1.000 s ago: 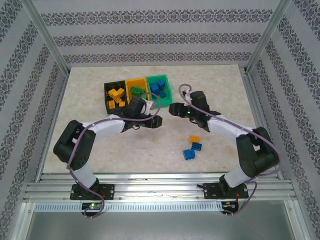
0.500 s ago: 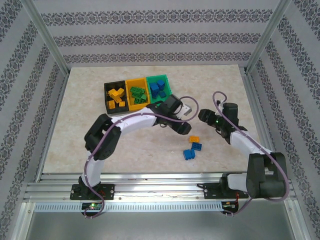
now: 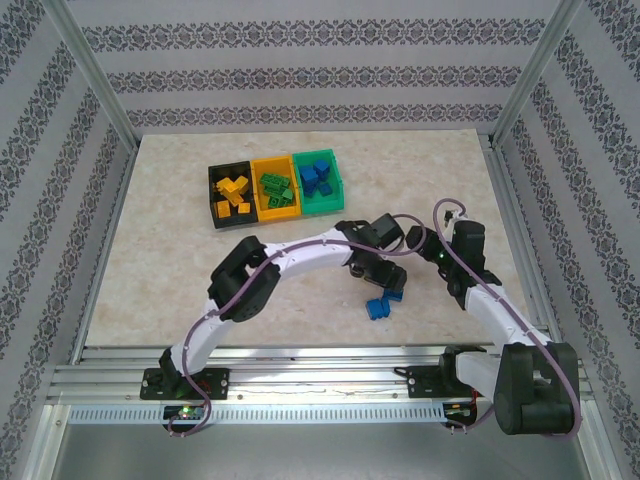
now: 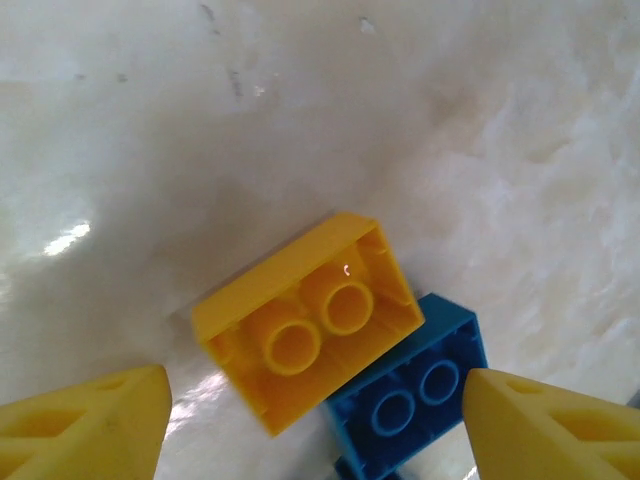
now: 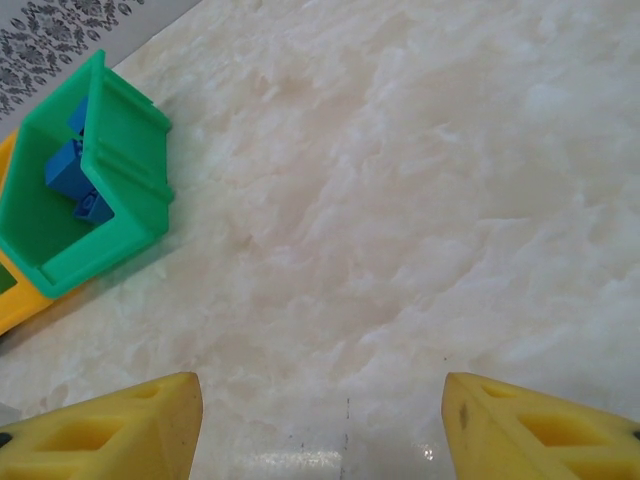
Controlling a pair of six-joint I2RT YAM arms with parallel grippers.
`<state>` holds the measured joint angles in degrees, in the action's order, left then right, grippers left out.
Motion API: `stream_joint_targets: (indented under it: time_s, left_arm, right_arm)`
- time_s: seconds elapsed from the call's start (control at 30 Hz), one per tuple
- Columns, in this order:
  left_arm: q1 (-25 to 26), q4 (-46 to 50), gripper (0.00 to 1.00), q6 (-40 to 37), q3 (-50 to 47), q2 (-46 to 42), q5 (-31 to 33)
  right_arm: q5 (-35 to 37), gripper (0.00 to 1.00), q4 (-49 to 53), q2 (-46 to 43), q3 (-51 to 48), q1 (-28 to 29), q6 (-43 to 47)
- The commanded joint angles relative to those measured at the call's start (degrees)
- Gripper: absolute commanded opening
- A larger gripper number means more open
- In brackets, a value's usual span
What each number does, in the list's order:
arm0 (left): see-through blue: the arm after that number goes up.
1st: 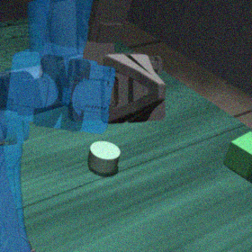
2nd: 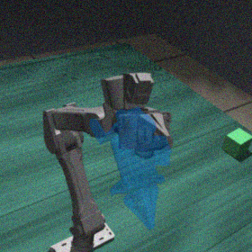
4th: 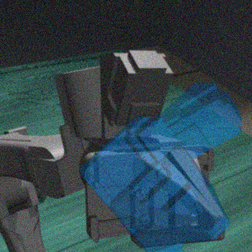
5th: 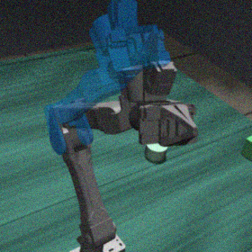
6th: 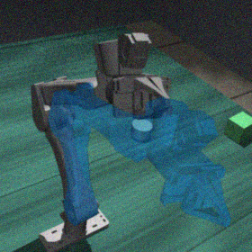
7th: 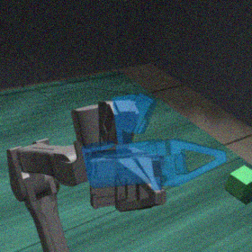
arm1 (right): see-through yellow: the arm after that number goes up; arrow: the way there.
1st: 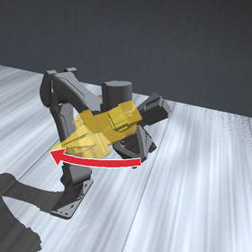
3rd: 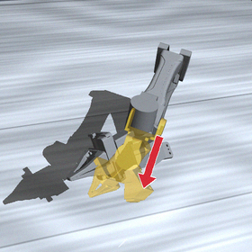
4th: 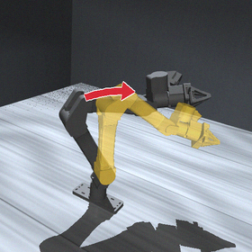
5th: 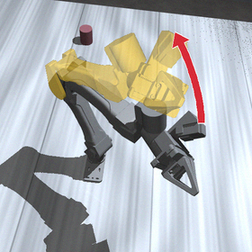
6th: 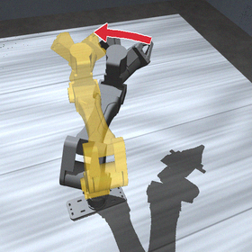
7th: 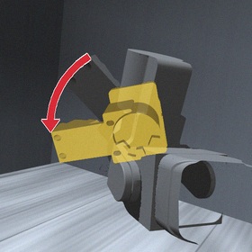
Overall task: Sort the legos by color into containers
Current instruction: Pick up the lego from the bottom-right of the table.
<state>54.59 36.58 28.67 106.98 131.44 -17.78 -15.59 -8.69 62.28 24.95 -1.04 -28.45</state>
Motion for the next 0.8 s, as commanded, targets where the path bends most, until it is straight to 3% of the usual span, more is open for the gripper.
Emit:
stream_joint_targets:
  time_s: [0.0, 0.3, 0.47, 0.6, 0.67, 0.77]
  left_arm:
    - [0.95, 8.77, 0.79, 2.99, 5.78, 2.31, 5.02]
    - [1.65, 20.03, 0.79, 2.24, 17.85, 9.56, 10.88]
    - [2.12, 20.62, 0.77, 2.32, 21.91, 12.72, 11.9]
    - [2.1, 19.68, 0.65, 1.8, 23.41, 14.12, 9.19]
    - [2.1, 19.64, 0.52, 1.0, 23.37, 13.78, 8.97]
    - [1.69, 19.33, 0.47, -0.04, 21.08, 11.64, 10.72]
  right_arm:
    - [0.75, 0.65, -1.24, -1.37, -1.11, -1.22, -0.76]
    - [-0.12, 0.65, -1.51, -1.95, -1.52, -1.73, -1.12]
    - [-1.75, 0.66, -3.08, -1.07, -1.79, -1.8, -1.91]
    - [-3.34, 0.66, -3.01, 0.75, -0.97, -1.86, -2.26]
    - [-3.26, 0.66, -3.67, 0.54, -1.34, -1.84, -2.43]
    - [-2.82, 0.66, -3.44, 0.64, -1.4, -1.8, -2.4]
